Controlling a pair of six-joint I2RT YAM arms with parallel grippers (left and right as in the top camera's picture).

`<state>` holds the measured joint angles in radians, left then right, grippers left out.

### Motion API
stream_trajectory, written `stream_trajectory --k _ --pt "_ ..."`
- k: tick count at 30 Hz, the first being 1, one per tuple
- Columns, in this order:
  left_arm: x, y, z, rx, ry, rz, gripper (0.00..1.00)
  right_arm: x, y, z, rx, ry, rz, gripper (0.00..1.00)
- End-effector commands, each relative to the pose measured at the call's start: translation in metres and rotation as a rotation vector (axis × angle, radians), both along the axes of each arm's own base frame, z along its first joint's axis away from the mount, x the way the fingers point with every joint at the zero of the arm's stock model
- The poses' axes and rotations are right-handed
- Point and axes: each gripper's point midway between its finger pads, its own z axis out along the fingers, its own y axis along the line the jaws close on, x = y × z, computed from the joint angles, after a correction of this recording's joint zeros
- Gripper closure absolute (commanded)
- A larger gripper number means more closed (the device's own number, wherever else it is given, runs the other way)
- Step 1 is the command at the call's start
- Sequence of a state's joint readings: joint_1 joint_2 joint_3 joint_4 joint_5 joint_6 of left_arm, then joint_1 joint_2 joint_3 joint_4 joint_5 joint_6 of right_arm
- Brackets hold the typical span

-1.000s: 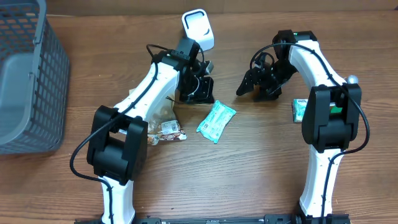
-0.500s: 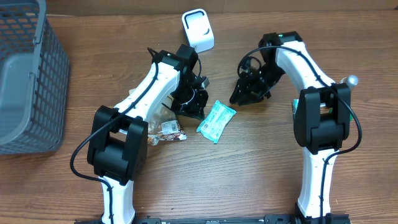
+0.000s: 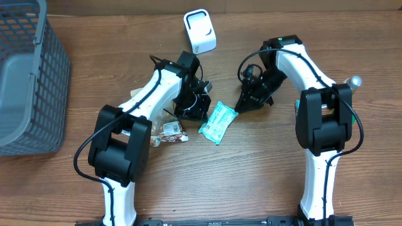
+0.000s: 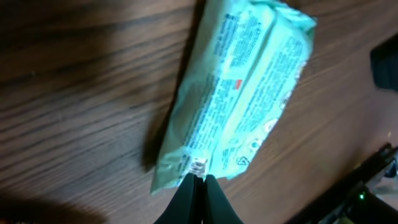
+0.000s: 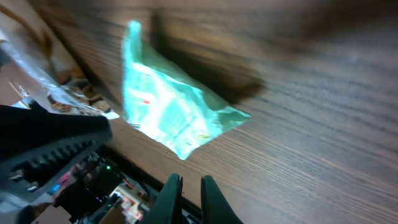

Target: Scan the item barcode

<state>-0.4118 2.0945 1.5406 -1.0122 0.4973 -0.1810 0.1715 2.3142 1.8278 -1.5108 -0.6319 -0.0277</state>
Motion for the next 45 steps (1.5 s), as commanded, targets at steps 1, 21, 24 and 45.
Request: stream_trajectory --k 1,21,24,45 --pt "0.003 0.007 -0.012 0.055 0.002 0.043 0.96 -0.016 0.011 0.002 0.005 0.044 -0.006 0.96" --pt "-0.007 -0.012 -0.006 -0.053 0.079 0.085 0.96 -0.017 0.031 -0.015 -0.062 -0.006 0.036 0.95" --pt "-0.012 -0.011 -0.011 -0.047 0.092 0.082 0.96 -0.016 0.028 -0.020 -0.114 -0.016 0.036 0.95" --pt "-0.021 -0.013 -0.022 -0.133 0.134 0.099 0.93 -0.019 0.028 -0.026 -0.116 -0.016 0.040 0.92"
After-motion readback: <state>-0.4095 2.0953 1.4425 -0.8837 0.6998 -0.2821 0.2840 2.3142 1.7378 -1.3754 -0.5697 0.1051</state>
